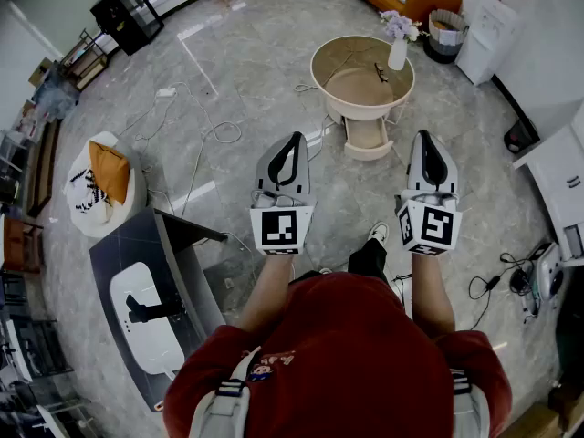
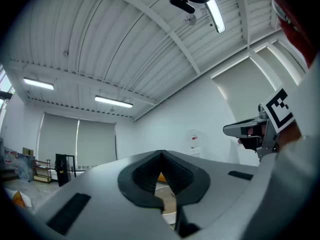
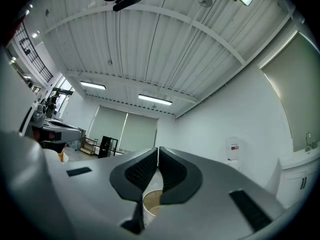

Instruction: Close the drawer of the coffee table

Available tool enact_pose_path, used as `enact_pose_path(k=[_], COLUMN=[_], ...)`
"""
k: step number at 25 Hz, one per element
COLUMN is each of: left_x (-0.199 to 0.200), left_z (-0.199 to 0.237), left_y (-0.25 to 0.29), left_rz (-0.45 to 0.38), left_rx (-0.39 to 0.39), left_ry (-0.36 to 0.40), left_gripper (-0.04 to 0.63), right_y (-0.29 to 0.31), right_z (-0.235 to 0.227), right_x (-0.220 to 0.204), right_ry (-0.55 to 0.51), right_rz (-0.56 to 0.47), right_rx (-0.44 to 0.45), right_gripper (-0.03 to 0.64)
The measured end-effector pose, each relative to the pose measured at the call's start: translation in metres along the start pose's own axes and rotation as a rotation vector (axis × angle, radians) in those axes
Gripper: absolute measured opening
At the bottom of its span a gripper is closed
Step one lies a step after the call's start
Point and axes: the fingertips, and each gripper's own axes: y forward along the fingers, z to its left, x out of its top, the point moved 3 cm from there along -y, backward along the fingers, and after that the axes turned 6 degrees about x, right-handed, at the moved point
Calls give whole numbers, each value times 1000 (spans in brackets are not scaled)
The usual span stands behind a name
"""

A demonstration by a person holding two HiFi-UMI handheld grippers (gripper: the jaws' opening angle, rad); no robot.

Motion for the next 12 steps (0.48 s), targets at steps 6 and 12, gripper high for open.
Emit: enact_pose_path(k=[6,12], left_x=[1,-4], left_z=[7,13], left_y=[-8,-17], left_rz=[-8,2], left_rx=[14,19], left_ry=[-19,-22], left_gripper=[12,12], right_y=[-1,0], right_z=[12,25], right_x=[2,-1], right_ry=[-8,-2], right_rz=[4,8], right_rx=[13,19], right_gripper=[26,26])
